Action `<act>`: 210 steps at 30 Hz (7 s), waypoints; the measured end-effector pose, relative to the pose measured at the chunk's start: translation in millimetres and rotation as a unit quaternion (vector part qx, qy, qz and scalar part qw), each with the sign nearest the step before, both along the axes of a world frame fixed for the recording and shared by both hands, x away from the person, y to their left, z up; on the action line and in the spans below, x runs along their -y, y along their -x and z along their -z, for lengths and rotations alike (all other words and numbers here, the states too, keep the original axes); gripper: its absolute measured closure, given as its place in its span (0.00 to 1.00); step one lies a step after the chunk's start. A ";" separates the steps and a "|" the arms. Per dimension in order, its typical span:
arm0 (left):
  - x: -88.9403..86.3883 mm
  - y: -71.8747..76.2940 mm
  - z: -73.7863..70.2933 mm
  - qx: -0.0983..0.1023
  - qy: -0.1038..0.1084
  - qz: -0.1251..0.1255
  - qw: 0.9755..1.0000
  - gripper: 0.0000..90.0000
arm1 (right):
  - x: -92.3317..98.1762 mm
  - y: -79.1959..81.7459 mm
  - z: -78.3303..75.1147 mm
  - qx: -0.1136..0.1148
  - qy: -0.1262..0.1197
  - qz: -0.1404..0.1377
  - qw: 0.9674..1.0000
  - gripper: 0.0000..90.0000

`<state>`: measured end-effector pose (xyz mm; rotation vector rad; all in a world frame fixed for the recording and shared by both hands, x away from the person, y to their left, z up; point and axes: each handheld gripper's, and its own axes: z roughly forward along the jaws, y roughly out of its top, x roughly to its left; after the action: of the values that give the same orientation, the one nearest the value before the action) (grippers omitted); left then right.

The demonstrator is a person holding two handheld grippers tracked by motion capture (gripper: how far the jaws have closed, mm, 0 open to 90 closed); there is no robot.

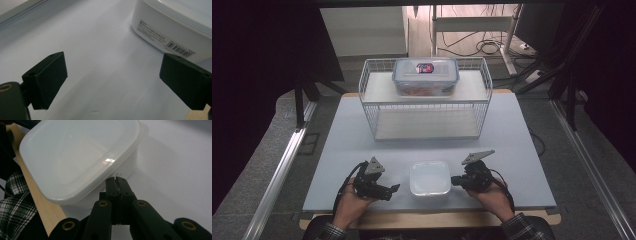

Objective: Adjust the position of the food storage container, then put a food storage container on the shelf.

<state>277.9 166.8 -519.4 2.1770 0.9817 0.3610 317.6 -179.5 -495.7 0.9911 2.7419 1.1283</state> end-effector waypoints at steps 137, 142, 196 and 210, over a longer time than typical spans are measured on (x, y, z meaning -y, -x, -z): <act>12.8 -25.5 -127.8 0.050 0.223 -0.004 0.974 0.89 | -1.7 -28.9 -114.9 0.094 -0.174 0.044 0.979 0.88; 14.8 -33.1 -143.5 0.060 0.219 -0.002 0.974 0.89 | -0.6 -34.8 -129.8 0.109 -0.176 0.045 0.977 0.88; 0.6 -140.1 -270.2 0.094 0.207 -0.013 0.974 0.76 | -28.3 -136.5 -254.6 0.154 -0.201 0.093 0.963 0.84; 18.6 -159.4 -263.8 0.111 0.171 -0.056 0.977 0.63 | -39.9 -149.9 -253.6 0.172 -0.166 0.112 0.965 0.69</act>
<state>437.3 148.2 -255.7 1.7352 0.9640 0.4425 467.5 -139.6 -242.1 0.9893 2.1566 1.5759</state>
